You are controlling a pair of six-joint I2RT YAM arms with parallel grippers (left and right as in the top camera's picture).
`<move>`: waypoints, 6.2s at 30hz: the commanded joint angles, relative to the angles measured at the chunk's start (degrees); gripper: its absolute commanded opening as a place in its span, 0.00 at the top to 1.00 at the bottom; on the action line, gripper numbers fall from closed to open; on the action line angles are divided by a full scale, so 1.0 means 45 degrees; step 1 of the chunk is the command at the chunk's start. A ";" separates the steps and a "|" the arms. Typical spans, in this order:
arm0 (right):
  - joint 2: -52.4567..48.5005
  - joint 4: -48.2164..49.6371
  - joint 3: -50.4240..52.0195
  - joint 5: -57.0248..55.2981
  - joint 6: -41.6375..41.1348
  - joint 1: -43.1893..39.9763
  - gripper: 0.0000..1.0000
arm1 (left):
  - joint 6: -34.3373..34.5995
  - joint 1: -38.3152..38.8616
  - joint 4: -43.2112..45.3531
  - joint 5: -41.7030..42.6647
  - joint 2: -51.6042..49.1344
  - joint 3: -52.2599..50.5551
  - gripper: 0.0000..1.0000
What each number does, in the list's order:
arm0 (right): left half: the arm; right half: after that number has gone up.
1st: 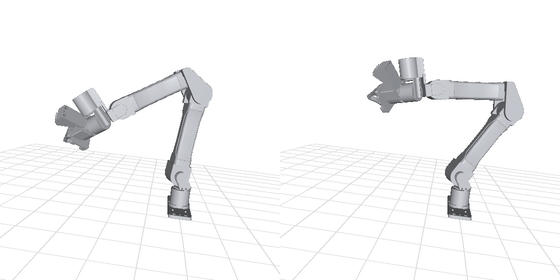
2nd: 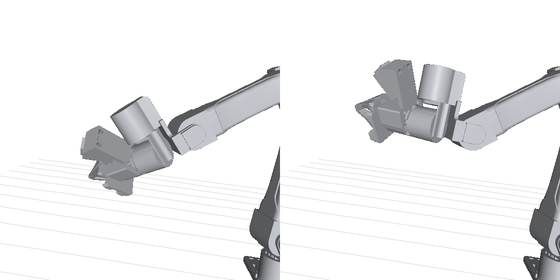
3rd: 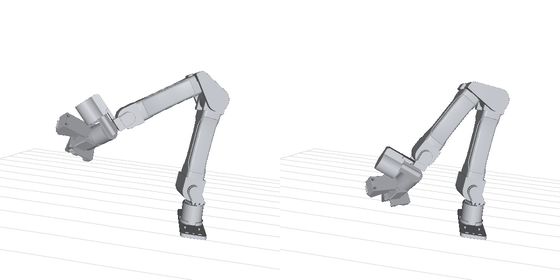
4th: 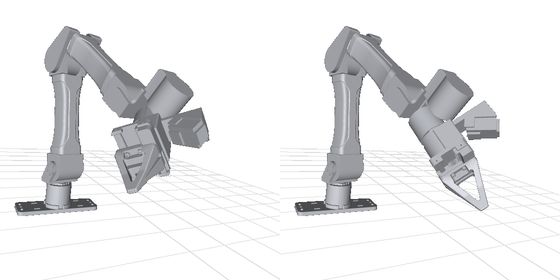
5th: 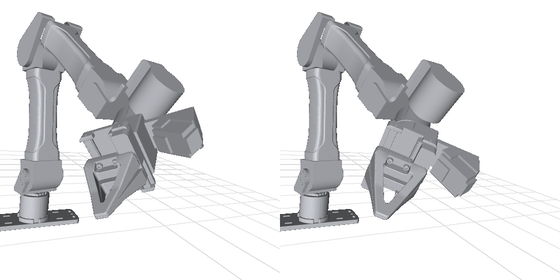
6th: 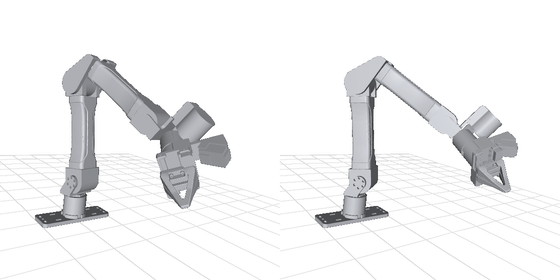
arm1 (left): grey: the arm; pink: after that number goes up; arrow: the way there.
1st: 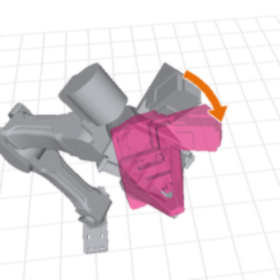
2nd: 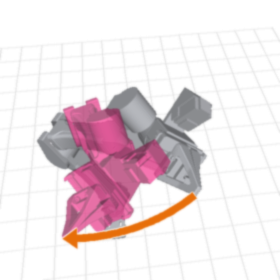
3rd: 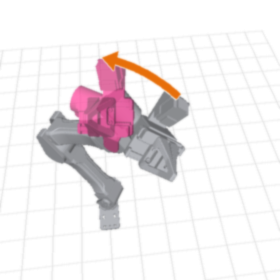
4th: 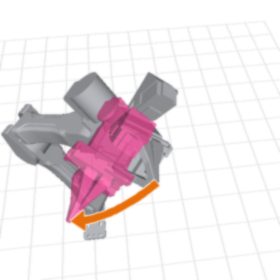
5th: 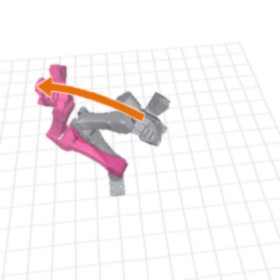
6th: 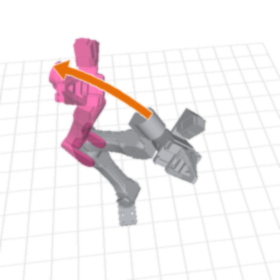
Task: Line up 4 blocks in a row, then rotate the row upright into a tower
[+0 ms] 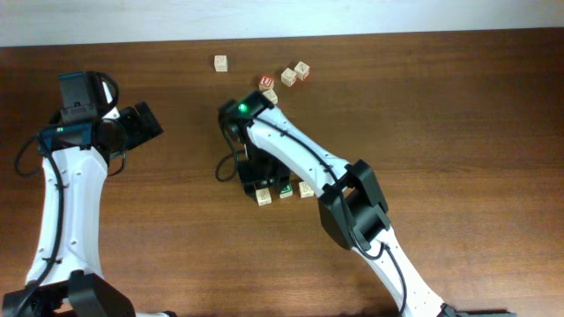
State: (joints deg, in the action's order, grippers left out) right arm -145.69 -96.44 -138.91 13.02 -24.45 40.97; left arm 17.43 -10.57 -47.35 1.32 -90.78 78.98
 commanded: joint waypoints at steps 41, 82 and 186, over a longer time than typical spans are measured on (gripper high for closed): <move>0.9753 1.1385 1.5883 -0.0248 -0.0534 -0.5469 0.96 | 0.3706 0.6411 -0.0826 0.3449 -0.2327 -0.2783 1.00; 0.8004 1.2590 1.5868 0.1632 -0.1248 -0.4274 0.95 | 0.3939 0.6683 0.4843 0.4993 -0.3327 -0.3808 1.00; 0.6863 0.9374 1.0248 0.1841 0.5081 -0.4245 0.76 | -0.0136 0.2642 -0.1758 0.1938 -0.3327 0.2302 0.85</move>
State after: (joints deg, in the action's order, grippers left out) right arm -114.96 -52.75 -87.85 20.62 -0.82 21.54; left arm 17.52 1.32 -55.13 10.44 -105.86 88.73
